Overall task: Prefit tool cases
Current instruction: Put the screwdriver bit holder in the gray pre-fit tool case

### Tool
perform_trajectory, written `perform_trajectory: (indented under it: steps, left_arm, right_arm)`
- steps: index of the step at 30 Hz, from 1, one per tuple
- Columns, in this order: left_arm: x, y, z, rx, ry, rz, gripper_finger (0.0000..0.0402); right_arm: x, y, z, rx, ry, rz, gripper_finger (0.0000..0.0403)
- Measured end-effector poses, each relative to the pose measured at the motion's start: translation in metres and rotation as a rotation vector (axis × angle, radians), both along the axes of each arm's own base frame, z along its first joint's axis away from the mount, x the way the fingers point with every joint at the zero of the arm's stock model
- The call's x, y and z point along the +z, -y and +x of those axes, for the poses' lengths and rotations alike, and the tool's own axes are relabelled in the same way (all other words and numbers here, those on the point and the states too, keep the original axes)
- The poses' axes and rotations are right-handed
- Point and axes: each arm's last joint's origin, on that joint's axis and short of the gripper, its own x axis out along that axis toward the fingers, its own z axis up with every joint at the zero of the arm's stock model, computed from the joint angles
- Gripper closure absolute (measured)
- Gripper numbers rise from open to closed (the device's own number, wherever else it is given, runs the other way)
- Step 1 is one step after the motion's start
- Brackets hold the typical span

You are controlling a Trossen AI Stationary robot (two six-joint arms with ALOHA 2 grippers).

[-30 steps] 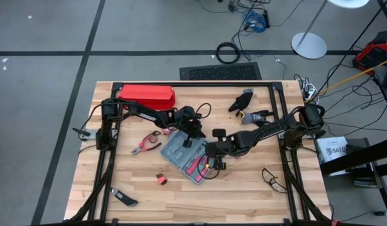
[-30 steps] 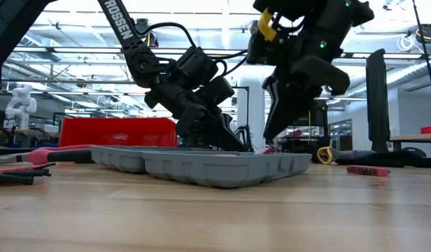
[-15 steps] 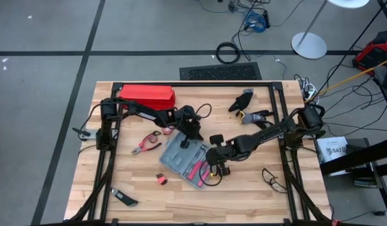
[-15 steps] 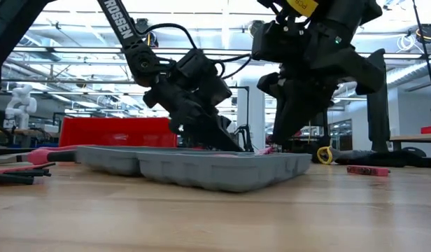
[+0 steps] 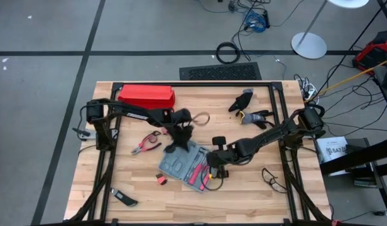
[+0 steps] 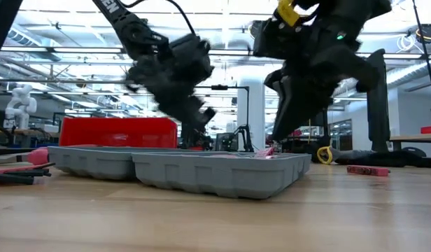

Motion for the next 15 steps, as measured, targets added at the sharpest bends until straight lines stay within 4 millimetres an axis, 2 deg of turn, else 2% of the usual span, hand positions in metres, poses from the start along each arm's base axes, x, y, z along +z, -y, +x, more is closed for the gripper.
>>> perform_trajectory:
  steps: [4, 8, 15]
  left_arm:
    - [-0.012, 0.013, -0.004, -0.075, -0.07, 0.002, 0.0402]
    - [-0.02, 0.023, 0.002, -0.073, -0.079, 0.017, 0.0402]
    - [-0.047, 0.025, 0.028, 0.037, -0.01, -0.05, 0.0402]
  right_arm:
    - [0.001, -0.014, -0.002, -0.02, 0.026, 0.043, 0.0403]
    - [-0.002, -0.022, -0.001, -0.071, 0.056, 0.086, 0.0403]
    - [-0.024, -0.027, 0.003, -0.1, -0.002, 0.082, 0.0403]
